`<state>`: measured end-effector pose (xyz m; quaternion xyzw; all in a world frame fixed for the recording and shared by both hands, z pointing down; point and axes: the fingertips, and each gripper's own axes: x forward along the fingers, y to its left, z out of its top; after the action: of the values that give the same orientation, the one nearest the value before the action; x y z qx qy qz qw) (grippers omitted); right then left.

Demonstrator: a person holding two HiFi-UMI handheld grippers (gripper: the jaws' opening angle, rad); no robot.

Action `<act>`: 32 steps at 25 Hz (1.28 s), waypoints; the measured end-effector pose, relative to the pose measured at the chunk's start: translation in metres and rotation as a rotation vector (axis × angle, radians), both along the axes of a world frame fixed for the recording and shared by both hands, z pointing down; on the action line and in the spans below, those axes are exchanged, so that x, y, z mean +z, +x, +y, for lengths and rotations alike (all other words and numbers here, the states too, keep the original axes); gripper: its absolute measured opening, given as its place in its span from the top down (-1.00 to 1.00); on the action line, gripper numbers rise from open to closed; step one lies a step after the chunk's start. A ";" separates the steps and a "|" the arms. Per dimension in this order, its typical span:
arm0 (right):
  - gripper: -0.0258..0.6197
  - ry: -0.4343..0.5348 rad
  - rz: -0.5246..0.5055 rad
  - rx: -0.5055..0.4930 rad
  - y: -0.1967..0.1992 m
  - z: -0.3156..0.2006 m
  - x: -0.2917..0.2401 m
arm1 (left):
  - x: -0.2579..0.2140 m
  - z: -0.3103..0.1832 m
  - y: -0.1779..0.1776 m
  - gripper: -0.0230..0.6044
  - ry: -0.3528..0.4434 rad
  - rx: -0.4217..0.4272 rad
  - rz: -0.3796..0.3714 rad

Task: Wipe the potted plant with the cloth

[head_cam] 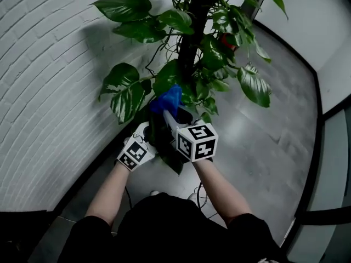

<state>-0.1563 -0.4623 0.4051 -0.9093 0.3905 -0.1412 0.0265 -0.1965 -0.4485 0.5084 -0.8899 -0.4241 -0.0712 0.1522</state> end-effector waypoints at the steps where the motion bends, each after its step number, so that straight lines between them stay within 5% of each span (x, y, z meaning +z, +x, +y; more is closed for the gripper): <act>1: 0.60 -0.022 -0.001 -0.006 0.000 -0.004 0.004 | 0.001 0.001 -0.001 -0.05 -0.014 0.000 -0.009; 9: 0.60 -0.127 -0.043 -0.093 -0.019 -0.016 0.046 | 0.011 0.021 -0.016 -0.05 -0.057 0.041 -0.052; 18: 0.60 -0.134 -0.055 -0.144 -0.049 0.000 0.050 | 0.011 0.020 -0.016 -0.05 -0.106 -0.025 -0.071; 23: 0.60 -0.126 -0.038 -0.143 -0.066 0.013 0.049 | 0.002 0.019 -0.016 -0.05 -0.244 -0.065 -0.117; 32: 0.60 -0.090 -0.045 -0.136 -0.102 0.041 0.046 | 0.005 0.025 -0.015 -0.05 -0.288 -0.101 -0.143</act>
<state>-0.2581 -0.4210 0.4514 -0.8775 0.4440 -0.1805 -0.0154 -0.2111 -0.4238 0.5130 -0.9153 -0.3945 -0.0804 -0.0109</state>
